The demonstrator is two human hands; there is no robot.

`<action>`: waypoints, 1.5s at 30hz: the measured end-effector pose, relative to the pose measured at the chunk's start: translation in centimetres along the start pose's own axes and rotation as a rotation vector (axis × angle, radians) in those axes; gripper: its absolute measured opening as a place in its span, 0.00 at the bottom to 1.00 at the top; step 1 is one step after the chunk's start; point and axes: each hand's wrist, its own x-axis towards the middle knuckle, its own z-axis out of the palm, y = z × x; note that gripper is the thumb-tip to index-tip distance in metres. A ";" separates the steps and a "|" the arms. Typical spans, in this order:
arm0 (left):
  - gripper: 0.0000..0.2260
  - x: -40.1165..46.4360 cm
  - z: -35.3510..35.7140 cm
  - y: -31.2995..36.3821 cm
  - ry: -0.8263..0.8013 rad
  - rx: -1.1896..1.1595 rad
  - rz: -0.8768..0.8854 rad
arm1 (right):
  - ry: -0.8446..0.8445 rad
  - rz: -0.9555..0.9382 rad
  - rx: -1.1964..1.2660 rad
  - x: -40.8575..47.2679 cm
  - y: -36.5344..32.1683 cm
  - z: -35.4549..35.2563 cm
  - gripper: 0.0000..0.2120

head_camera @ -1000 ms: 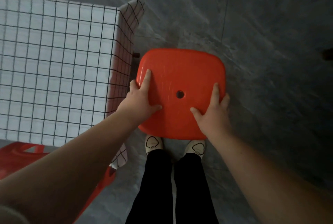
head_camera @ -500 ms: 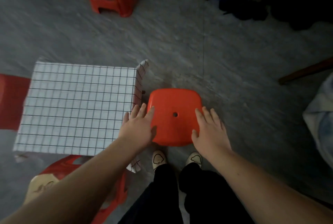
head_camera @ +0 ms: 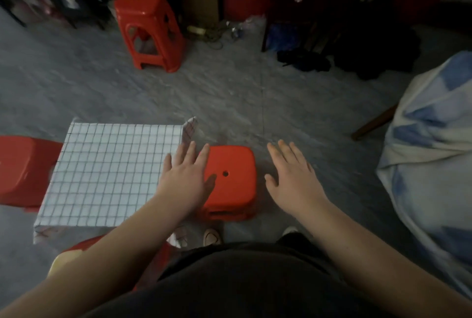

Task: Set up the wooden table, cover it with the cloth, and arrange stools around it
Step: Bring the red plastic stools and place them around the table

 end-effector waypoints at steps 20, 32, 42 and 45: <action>0.34 10.1 -5.2 31.3 0.208 -0.103 -0.086 | 0.002 -0.132 -0.006 5.1 26.5 -15.8 0.36; 0.35 17.5 -8.3 29.9 0.172 -0.099 -0.252 | 0.023 -0.272 -0.046 15.6 26.2 -19.8 0.35; 0.33 34.3 -12.7 21.5 0.145 -0.219 -0.323 | -0.023 -0.327 -0.129 35.6 19.8 -23.2 0.35; 0.34 39.2 -16.0 18.4 0.134 -0.222 -0.319 | -0.052 -0.356 -0.146 41.4 16.3 -24.9 0.36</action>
